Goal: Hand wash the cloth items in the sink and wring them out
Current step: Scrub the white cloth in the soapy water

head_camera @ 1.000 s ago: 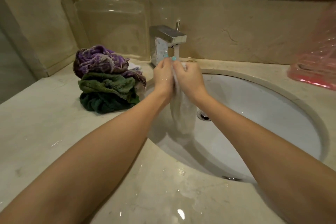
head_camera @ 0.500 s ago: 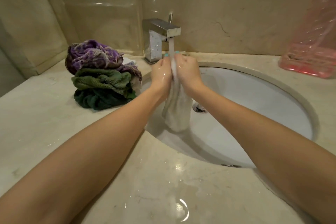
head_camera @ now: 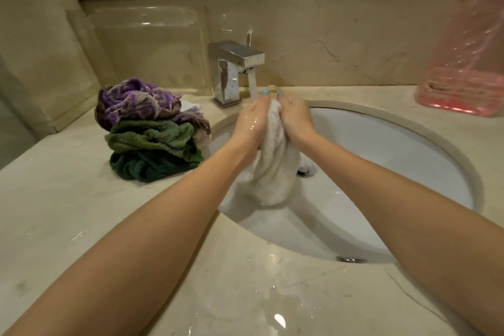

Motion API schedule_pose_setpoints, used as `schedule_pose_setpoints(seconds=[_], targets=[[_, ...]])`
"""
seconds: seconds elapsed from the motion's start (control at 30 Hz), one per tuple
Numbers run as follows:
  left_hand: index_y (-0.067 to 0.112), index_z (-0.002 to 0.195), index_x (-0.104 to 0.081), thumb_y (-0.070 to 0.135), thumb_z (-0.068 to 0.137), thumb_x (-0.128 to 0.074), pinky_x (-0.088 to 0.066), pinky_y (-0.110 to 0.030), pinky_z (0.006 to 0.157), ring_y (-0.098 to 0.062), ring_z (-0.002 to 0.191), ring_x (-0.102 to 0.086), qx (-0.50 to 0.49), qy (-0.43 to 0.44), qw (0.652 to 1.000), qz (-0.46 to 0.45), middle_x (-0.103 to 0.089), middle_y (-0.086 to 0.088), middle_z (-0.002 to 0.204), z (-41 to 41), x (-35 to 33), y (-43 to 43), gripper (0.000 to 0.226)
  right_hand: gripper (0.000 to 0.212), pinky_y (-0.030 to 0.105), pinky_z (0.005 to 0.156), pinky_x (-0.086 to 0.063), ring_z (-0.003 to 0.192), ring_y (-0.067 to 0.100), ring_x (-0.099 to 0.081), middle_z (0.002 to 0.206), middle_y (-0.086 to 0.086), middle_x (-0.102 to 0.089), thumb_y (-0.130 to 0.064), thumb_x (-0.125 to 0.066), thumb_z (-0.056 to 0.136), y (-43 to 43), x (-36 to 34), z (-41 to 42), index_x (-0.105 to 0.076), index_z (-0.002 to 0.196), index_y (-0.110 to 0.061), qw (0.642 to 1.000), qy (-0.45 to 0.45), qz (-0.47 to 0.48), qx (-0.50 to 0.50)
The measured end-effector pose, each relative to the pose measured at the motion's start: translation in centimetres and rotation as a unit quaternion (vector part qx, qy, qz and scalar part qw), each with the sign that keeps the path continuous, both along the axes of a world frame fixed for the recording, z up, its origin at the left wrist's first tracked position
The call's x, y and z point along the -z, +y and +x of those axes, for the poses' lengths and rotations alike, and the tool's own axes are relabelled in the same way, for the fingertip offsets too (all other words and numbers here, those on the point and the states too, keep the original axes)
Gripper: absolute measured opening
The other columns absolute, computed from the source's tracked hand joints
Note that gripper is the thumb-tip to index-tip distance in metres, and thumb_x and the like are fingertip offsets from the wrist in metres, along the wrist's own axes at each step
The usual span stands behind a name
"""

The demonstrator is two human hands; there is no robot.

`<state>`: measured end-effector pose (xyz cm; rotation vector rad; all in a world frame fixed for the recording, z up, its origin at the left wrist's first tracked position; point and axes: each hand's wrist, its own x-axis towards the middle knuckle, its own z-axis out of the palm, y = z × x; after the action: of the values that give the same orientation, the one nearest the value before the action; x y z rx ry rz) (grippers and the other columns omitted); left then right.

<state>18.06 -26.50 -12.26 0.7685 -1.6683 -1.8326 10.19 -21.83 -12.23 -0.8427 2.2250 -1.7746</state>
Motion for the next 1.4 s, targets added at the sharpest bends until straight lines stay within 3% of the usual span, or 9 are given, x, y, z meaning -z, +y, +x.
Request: schedule_pose_setpoints(seconds=[0.13, 0.23, 0.47, 0.7, 0.8, 1.07, 1.17, 1.27, 1.4], targets=[[0.017, 0.096, -0.063, 0.045, 0.102, -0.041, -0.047, -0.03, 0.067, -0.021, 0.073, -0.061, 0.003, -0.035, 0.999, -0.026, -0.067, -0.006, 0.081, 0.4, 0.0, -0.8, 0.037, 0.047, 0.029, 0.052, -0.028, 0.053, 0.013, -0.033, 0.057, -0.001, -0.036, -0.038, -0.041, 0.102, 0.5, -0.3, -0.8, -0.035, 0.06, -0.017, 0.998, -0.055, -0.007, 0.005], [0.009, 0.116, -0.064, 0.039, 0.104, -0.038, -0.047, -0.037, 0.078, -0.026, 0.085, -0.062, -0.007, -0.015, 1.0, -0.003, -0.07, -0.019, 0.103, 0.7, 0.1, -1.8, 0.041, 0.04, 0.019, 0.044, -0.027, 0.053, 0.01, -0.03, 0.061, -0.005, -0.033, -0.039, -0.047, 0.1, 1.1, -1.0, -1.8, -0.034, 0.068, -0.018, 0.997, -0.058, -0.043, 0.018], [0.01, 0.09, -0.058, 0.028, 0.105, -0.041, -0.045, -0.032, 0.052, -0.019, 0.061, -0.059, -0.077, 0.069, 0.994, 0.04, -0.062, -0.009, 0.079, 0.4, -0.3, -2.9, 0.029, 0.013, 0.022, 0.07, -0.04, 0.077, 0.008, -0.054, 0.086, -0.001, -0.061, -0.008, -0.061, 0.09, 2.9, 0.0, -3.8, -0.069, 0.1, -0.005, 0.991, 0.034, 0.089, -0.092], [0.004, 0.099, -0.056, 0.017, 0.103, -0.046, -0.051, -0.028, 0.054, -0.015, 0.06, -0.061, -0.054, 0.145, 0.984, 0.094, -0.064, -0.009, 0.078, 0.5, -0.5, -3.2, 0.017, 0.035, 0.031, 0.077, -0.049, 0.094, 0.023, -0.062, 0.106, 0.008, -0.063, -0.015, -0.062, 0.092, 2.3, 1.4, -2.2, -0.047, 0.122, -0.022, 0.921, 0.026, 0.273, -0.278], [0.012, 0.087, -0.058, 0.02, 0.102, -0.051, -0.048, -0.028, 0.054, -0.017, 0.063, -0.057, -0.096, 0.124, 0.986, 0.056, -0.06, -0.007, 0.081, 0.9, -0.4, -3.4, 0.019, 0.01, 0.03, 0.077, -0.051, 0.082, 0.017, -0.061, 0.093, 0.005, -0.065, -0.016, -0.054, 0.097, 2.7, 1.3, -2.8, -0.062, 0.104, -0.019, 0.951, 0.015, 0.203, -0.235], [0.011, 0.102, -0.056, 0.028, 0.099, -0.05, -0.039, -0.032, 0.072, -0.017, 0.079, -0.048, -0.134, -0.068, 0.969, -0.197, -0.054, -0.002, 0.09, 1.1, -0.2, -2.9, 0.019, 0.029, 0.023, 0.052, -0.043, 0.056, 0.012, -0.051, 0.062, -0.002, -0.052, -0.009, -0.042, 0.101, 3.1, -1.5, -3.9, -0.054, 0.075, -0.015, 0.978, -0.128, -0.02, -0.166], [0.015, 0.118, -0.046, 0.051, 0.097, -0.05, -0.044, -0.028, 0.077, -0.014, 0.09, -0.055, -0.007, -0.117, 0.973, -0.197, -0.055, 0.003, 0.101, 1.4, -0.6, -2.1, 0.042, 0.027, 0.019, 0.046, -0.041, 0.058, 0.012, -0.048, 0.064, 0.0, -0.048, -0.005, -0.043, 0.099, 2.7, -2.5, -3.9, -0.052, 0.074, -0.012, 0.962, -0.205, -0.113, -0.141], [0.017, 0.098, -0.051, 0.059, 0.094, -0.046, -0.036, -0.018, 0.059, -0.007, 0.064, -0.046, 0.142, -0.143, 0.965, -0.168, -0.05, 0.007, 0.075, 1.7, -0.5, -1.2, 0.042, 0.017, 0.022, 0.053, -0.05, 0.072, 0.017, -0.058, 0.077, 0.007, -0.058, -0.009, -0.047, 0.098, 2.6, -2.9, -3.8, -0.059, 0.087, -0.005, 0.939, -0.263, -0.167, -0.149], [0.016, 0.1, -0.063, 0.053, 0.096, -0.048, -0.048, -0.027, 0.068, -0.022, 0.077, -0.063, 0.135, -0.049, 0.989, -0.038, -0.068, -0.008, 0.085, 1.3, -0.2, -2.3, 0.04, 0.014, 0.029, 0.062, -0.052, 0.071, 0.021, -0.063, 0.077, 0.012, -0.063, -0.001, -0.049, 0.095, 3.2, -1.9, -4.5, -0.061, 0.094, 0.006, 0.939, -0.223, -0.13, -0.229]])
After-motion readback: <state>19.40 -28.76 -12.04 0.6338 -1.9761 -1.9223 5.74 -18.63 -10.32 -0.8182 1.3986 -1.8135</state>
